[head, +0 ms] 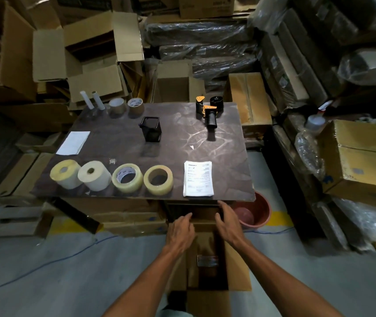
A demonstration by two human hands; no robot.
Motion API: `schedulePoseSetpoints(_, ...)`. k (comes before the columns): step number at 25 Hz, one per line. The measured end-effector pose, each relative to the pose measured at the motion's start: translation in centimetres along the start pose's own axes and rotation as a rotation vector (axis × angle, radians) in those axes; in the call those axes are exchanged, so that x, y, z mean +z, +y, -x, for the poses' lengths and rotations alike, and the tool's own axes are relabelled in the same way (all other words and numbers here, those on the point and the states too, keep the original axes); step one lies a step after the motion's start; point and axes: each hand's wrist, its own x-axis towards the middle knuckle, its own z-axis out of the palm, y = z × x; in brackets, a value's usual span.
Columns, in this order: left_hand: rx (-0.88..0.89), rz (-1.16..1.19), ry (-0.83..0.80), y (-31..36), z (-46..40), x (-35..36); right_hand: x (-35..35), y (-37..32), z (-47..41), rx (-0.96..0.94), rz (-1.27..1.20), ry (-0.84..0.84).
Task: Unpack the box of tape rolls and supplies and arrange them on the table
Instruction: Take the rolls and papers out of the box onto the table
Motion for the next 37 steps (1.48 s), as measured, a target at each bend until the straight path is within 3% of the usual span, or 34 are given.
schedulePoseSetpoints(7,-0.024,-0.015,-0.188,-1.5,5.9,5.3,1.0,6.2,7.4,0.094,0.195,-0.247)
schedulePoseSetpoints(15,-0.026,0.036,-0.282,-5.2,7.5,13.1,4.7,11.7,11.0,0.201,0.274,-0.290)
schedulePoseSetpoints(24,-0.050,0.062,-0.352,-17.2,-1.4,32.4,20.1,27.0,5.3,0.272,0.364,-0.386)
schedulePoseSetpoints(28,-0.071,0.087,-0.309,-21.8,-6.8,42.1,26.6,35.5,0.4,0.199,0.455,-0.358)
schedulePoseSetpoints(37,-0.143,0.171,-0.342,-28.7,-14.5,55.3,39.0,49.0,-8.5,0.152,0.535,-0.363)
